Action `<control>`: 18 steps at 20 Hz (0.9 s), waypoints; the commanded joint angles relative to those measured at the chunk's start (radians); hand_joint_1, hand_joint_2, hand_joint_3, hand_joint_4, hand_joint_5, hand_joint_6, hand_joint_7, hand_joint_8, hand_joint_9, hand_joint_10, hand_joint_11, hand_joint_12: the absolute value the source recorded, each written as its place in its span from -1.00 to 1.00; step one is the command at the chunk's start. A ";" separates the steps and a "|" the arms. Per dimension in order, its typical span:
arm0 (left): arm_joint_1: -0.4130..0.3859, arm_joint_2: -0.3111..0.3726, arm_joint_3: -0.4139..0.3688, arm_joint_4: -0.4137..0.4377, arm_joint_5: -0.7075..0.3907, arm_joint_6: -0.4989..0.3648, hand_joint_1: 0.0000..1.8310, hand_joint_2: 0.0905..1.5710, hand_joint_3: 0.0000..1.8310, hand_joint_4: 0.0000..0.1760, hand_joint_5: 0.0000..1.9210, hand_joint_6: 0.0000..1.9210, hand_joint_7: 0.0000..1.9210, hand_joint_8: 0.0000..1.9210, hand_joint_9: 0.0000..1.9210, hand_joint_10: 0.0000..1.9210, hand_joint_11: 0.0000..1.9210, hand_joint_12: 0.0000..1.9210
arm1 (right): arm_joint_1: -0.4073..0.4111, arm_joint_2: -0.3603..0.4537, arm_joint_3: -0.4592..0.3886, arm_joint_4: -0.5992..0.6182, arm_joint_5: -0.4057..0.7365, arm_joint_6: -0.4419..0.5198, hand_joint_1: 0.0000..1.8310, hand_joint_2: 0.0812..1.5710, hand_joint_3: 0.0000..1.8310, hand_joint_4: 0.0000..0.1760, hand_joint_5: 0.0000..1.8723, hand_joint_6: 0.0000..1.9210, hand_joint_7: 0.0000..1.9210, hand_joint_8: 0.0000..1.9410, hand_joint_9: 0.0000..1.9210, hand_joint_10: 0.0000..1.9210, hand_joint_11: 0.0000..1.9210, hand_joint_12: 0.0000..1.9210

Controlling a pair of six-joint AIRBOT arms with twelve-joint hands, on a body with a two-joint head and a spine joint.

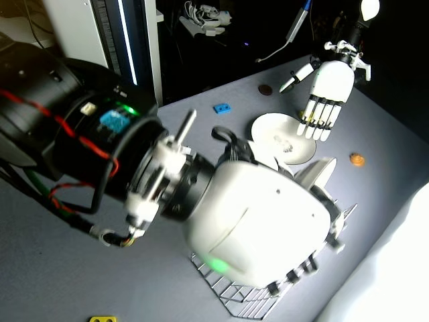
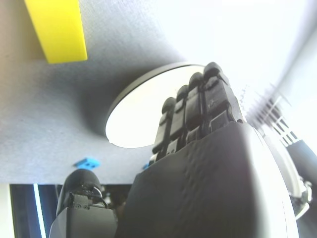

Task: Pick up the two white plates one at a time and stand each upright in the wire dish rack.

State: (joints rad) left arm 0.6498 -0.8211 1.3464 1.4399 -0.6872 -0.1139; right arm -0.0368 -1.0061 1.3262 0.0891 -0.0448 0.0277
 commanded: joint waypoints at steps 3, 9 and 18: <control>-0.012 0.001 0.005 -0.044 -0.019 -0.004 -1.00 0.25 -1.00 -1.00 -1.00 -1.00 -1.00 -1.00 -1.00 -1.00 -1.00 -1.00 | 0.016 0.002 0.024 0.032 0.124 0.027 0.50 0.37 -1.00 -1.00 0.02 0.06 0.00 -0.06 0.02 0.16 -0.18 0.23; -0.013 0.000 0.007 -0.044 -0.019 -0.004 -1.00 0.26 -1.00 -1.00 -1.00 -1.00 -1.00 -1.00 -1.00 -1.00 -1.00 -1.00 | -0.014 -0.011 0.053 0.046 0.117 0.034 0.50 0.39 -1.00 -1.00 -0.01 0.11 -0.04 0.01 -0.01 0.20 -0.17 0.26; -0.013 -0.002 0.011 -0.043 -0.019 -0.004 -1.00 0.26 -1.00 -1.00 -1.00 -1.00 -1.00 -1.00 -1.00 -1.00 -1.00 -1.00 | -0.052 -0.032 0.094 0.051 0.135 0.036 0.49 0.41 -1.00 -1.00 -0.04 0.17 -0.05 0.03 -0.04 0.23 -0.17 0.27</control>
State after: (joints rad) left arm 0.6491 -0.8234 1.3506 1.4410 -0.6872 -0.1173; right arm -0.1055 -1.0473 1.4139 0.1158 -0.0566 0.0418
